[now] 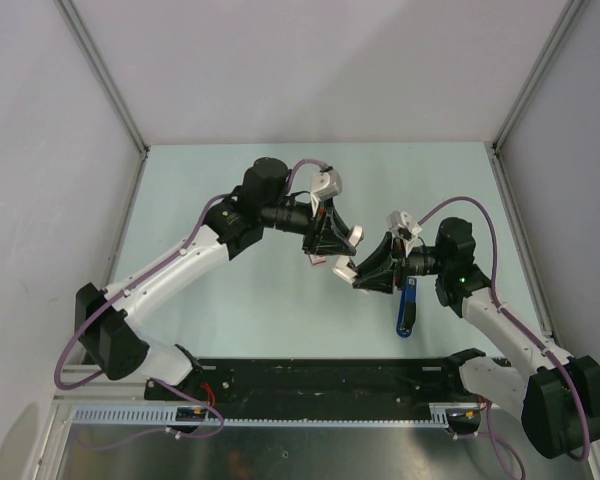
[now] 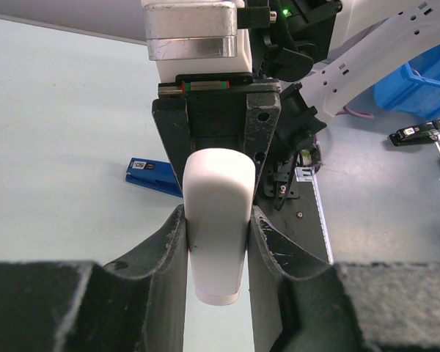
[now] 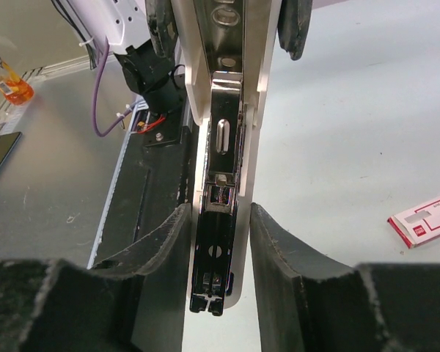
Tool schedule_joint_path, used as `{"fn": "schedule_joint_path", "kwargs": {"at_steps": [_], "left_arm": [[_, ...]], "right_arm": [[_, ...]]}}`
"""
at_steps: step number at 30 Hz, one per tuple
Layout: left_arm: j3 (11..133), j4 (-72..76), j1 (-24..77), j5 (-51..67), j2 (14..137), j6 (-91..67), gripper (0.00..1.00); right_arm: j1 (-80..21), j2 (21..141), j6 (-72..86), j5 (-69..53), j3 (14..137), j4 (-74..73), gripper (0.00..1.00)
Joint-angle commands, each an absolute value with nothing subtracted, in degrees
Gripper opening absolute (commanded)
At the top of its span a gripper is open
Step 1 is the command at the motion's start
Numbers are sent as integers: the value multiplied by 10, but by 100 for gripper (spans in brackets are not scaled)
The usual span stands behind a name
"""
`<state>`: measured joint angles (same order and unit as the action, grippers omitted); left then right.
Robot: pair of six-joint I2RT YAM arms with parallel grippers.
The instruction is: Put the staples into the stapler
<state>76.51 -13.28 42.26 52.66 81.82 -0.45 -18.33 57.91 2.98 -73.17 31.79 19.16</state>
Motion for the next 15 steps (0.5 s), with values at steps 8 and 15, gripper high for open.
{"fn": "schedule_joint_path", "kwargs": {"at_steps": [8,15], "left_arm": [[794,-110,419,517,815,-1,1],[791,-109,410,510,811,-1,36]], "right_arm": [[-186,575,11,-741,320,185,16],[-177,567,2,-737,324,176,4]]}}
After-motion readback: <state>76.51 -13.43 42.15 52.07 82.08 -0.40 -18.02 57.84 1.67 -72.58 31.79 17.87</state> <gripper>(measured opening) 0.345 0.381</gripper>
